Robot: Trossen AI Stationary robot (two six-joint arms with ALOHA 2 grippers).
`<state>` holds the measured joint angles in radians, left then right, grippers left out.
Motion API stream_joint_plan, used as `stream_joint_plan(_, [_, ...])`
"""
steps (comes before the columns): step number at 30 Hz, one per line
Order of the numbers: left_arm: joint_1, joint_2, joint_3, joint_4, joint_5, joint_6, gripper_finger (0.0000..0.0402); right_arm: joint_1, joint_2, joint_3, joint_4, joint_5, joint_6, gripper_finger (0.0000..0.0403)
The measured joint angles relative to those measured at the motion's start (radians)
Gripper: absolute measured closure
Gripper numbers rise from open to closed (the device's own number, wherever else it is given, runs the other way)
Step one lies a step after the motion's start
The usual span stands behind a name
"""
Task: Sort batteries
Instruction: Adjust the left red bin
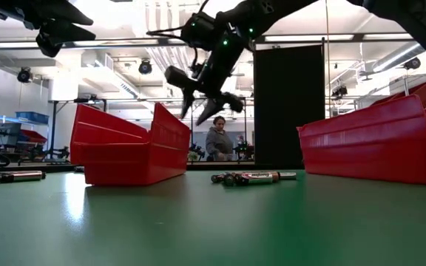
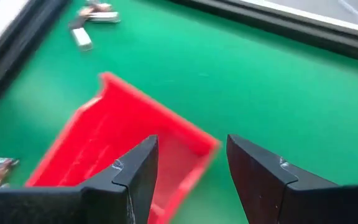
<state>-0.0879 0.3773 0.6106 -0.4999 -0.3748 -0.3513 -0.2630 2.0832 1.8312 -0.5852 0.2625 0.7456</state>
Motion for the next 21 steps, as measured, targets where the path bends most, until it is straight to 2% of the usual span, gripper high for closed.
stream_joint_plan(3, [0.0,0.001,0.0,0.0,0.0,-0.007,0.0246,0.0,0.003,0.001,-0.039,0.03,0.048,0.022])
stream_joint_plan(8, [0.0,0.003,0.0,-0.001,-0.002,-0.007,0.0246,-0.006,0.043,-0.004,-0.01,-0.035,0.074,0.022])
stream_joint_plan(18, [0.0,0.002,0.0,-0.001,-0.003,-0.006,0.0246,-0.006,0.07,-0.003,0.013,-0.04,0.067,0.022])
stream_joint_plan(21, [0.0,0.002,0.0,-0.001,-0.003,-0.005,0.0246,-0.006,0.07,-0.003,0.047,-0.074,0.055,0.022])
